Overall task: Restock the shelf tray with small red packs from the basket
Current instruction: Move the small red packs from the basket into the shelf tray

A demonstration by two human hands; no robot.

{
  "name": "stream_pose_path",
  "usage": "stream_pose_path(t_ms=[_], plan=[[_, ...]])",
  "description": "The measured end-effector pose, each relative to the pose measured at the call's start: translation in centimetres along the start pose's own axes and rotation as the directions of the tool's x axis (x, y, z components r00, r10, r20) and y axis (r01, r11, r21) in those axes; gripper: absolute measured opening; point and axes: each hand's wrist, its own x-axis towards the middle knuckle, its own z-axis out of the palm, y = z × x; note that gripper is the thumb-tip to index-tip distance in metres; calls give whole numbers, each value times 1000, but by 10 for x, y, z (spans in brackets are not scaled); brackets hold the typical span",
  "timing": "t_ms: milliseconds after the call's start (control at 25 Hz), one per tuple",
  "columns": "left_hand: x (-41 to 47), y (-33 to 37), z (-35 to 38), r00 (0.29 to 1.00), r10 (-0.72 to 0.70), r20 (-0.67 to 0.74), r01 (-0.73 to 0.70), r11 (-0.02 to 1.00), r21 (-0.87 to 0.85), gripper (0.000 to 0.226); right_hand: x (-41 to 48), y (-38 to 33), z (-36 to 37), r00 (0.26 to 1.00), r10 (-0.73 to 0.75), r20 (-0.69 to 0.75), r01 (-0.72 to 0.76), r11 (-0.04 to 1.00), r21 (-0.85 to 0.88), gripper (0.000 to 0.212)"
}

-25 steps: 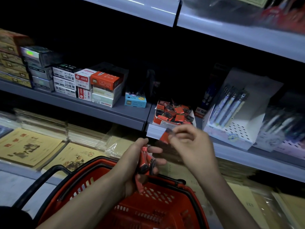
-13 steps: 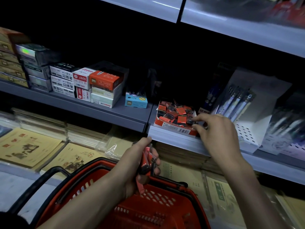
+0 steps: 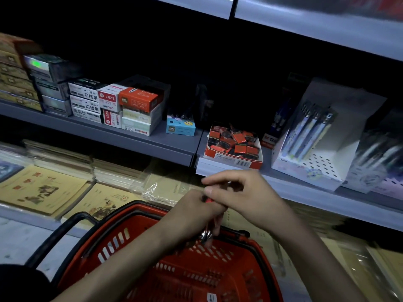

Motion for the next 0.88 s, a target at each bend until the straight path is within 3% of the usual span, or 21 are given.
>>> stream_pose_path(t_ms=[160,320,440,520,600,680,760,800,880], plan=[[-1,1,-1,999,1,41,-3,999,41,32,-2,2,-10,991,28,128,-33,999,32,14],[4,-2,-5,998,-39,41,36,997,62,43,-4,0,-14,997,30,78,-34,998,53,8],[3,3,-9,998,-59,34,59,998,12,43,-3,-3,-26,988,36,-150,-10,985,170,7],[2,4,-11,991,-134,21,135,989,-62,46,3,-4,-44,909,33,-415,54,979,196,9],[7,2,-16,968,-250,19,249,945,-211,48,16,0,-60,776,-29,-630,91,994,66,10],[22,2,-17,942,-334,16,323,898,-299,46,32,8,-64,702,-143,-697,19,983,-181,10],[28,5,-20,923,-377,-78,333,883,-332,24,47,21,-61,732,-212,-648,-48,932,-360,10],[26,6,-19,921,-385,-62,330,854,-403,12,52,27,-59,763,-227,-605,-72,901,-429,10],[15,6,-16,936,-346,59,317,762,-565,15,56,32,-59,809,-234,-539,-107,844,-526,12]])
